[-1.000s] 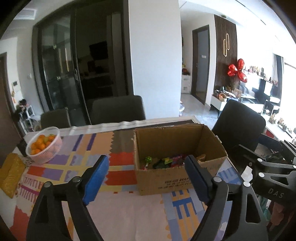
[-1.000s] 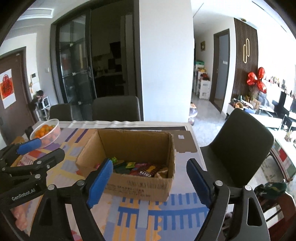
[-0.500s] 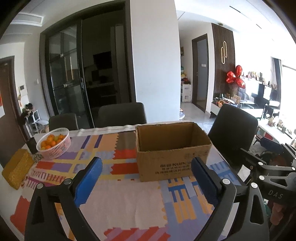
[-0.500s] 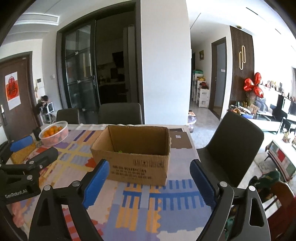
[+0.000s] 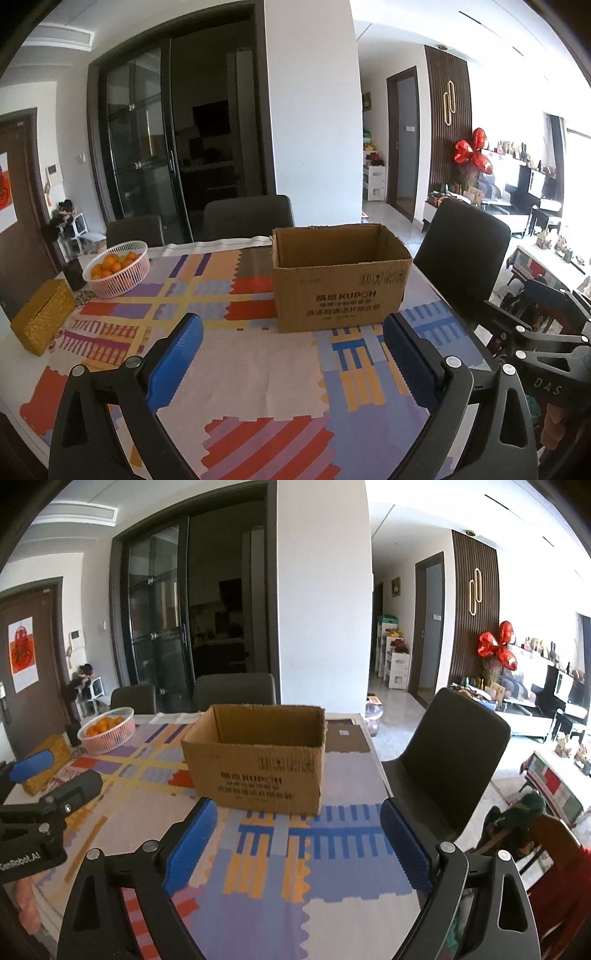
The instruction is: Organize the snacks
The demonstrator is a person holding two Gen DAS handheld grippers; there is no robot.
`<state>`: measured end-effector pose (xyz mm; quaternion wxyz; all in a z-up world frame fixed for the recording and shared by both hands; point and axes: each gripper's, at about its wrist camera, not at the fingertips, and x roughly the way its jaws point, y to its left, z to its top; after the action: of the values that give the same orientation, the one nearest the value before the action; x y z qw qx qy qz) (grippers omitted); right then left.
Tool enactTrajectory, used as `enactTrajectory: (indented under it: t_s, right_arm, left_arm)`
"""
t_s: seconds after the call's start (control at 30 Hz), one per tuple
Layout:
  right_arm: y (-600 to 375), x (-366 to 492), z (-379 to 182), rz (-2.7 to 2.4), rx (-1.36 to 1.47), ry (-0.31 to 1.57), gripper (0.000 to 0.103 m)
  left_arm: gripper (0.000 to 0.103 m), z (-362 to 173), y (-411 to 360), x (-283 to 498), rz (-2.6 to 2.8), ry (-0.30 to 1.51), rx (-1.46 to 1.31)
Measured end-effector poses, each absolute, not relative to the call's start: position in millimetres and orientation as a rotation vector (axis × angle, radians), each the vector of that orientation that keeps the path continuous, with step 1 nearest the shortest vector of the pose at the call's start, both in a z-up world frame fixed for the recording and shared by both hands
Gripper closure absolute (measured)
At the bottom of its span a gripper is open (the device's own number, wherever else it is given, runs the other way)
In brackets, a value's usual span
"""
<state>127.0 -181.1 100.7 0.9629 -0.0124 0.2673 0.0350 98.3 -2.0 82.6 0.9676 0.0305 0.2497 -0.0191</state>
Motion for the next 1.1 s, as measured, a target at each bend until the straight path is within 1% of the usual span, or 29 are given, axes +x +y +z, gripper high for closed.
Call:
enactTrajectory:
  t_s: [0.43,1.1]
  right_arm:
    - [-186,100,98,0.046,-0.045,0.528,0.012]
    - [-183,95,102,0.068,-0.042,0.525,0.012]
  left_arm:
    - [0.002,84,-7,83,-0.058,0.489,0.068]
    - [0.001,87,-1,73,-0.056,0.471,0.047]
